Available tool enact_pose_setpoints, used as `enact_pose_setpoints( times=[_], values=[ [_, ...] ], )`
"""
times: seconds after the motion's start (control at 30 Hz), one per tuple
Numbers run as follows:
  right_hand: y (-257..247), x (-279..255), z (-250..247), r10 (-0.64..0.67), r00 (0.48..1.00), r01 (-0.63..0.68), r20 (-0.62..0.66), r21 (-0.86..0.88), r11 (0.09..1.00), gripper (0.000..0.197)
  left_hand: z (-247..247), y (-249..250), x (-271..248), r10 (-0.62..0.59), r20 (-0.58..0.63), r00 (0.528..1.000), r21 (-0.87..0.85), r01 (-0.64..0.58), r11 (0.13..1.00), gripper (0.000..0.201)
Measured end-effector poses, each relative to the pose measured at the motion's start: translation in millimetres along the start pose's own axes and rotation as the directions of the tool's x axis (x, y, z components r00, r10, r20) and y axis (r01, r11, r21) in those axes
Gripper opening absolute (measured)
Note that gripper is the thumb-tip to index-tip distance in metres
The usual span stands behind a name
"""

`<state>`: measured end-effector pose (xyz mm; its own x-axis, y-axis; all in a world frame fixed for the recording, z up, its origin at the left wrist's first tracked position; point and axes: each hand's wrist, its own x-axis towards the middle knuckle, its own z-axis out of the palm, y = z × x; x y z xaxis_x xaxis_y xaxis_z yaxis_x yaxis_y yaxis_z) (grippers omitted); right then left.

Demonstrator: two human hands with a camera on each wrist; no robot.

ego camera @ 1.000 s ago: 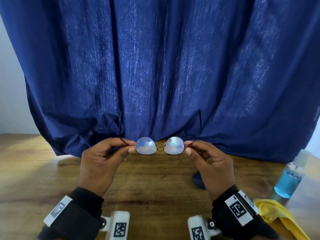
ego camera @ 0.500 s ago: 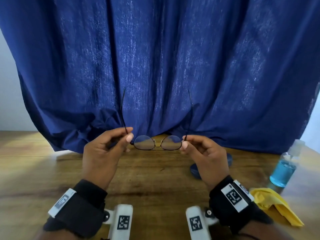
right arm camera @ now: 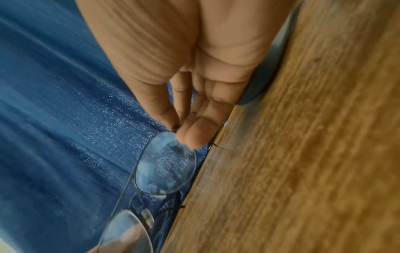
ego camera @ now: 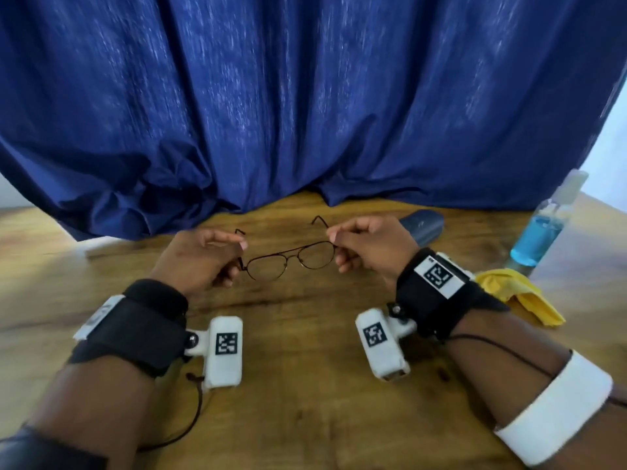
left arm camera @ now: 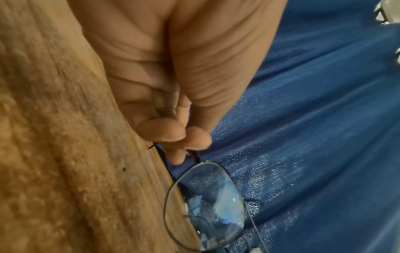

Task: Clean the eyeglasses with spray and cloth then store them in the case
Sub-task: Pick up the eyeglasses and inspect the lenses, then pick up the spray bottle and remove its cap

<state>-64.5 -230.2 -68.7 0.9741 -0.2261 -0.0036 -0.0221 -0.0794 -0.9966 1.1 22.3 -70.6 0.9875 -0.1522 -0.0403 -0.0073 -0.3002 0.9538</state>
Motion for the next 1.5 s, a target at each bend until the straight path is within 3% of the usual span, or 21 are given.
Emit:
enact_pose_setpoints(
  times=[0.2, 0.5, 0.67, 0.83, 0.97, 1.17, 1.27, 1.37, 1.5],
  values=[
    [0, -2, -3, 0.036, 0.999, -0.033, 0.032, -0.094, 0.995, 0.013, 4, 5, -6, -0.036, 0.048, 0.998, 0.017, 0.035, 0.999, 0.013],
    [-1, -4, -4, 0.053, 0.998, -0.043, 0.037, -0.229, 0.973, 0.017, 0, 11, -16, 0.047, 0.016, 0.999, 0.143, -0.049, 0.988, 0.018],
    [-4, -7, -4, 0.102, 0.994, -0.089, 0.038, -0.257, 0.962, 0.016, 2, 22, -23, 0.198, -0.161, 0.967, 0.078, -0.187, 0.979, 0.020],
    [-15, -16, -6, 0.012, 1.000, -0.020, -0.026, -0.353, 0.935, 0.016, 3, 31, -27, 0.358, -0.227, 0.906, 0.032, -0.361, 0.932, 0.018],
    [-31, -25, -17, -0.137, 0.983, 0.076, -0.119, -0.416, 0.906, 0.018, 9, 41, -35, 0.429, -0.193, 0.882, -0.061, -0.447, 0.892, 0.021],
    [-61, -51, -82, -0.379, 0.857, 0.147, -0.350, -0.539, 0.829, 0.010, 16, 42, -45, 0.492, -0.114, 0.863, -0.120, -0.504, 0.855, 0.025],
    [-66, -58, -134, -0.439, 0.714, 0.099, -0.545, -0.542, 0.835, 0.014, 19, 43, -47, 0.515, -0.103, 0.851, -0.108, -0.524, 0.845, 0.024],
    [-68, -64, -175, -0.418, 0.579, -0.017, -0.700, -0.522, 0.853, 0.048, 21, 42, -47, 0.539, -0.082, 0.838, -0.114, -0.545, 0.830, 0.023],
    [-53, -58, -204, -0.149, 0.586, -0.383, -0.797, -0.434, 0.815, 0.111, 23, 41, -46, 0.553, -0.047, 0.832, -0.159, -0.552, 0.818, 0.024]
  ],
)
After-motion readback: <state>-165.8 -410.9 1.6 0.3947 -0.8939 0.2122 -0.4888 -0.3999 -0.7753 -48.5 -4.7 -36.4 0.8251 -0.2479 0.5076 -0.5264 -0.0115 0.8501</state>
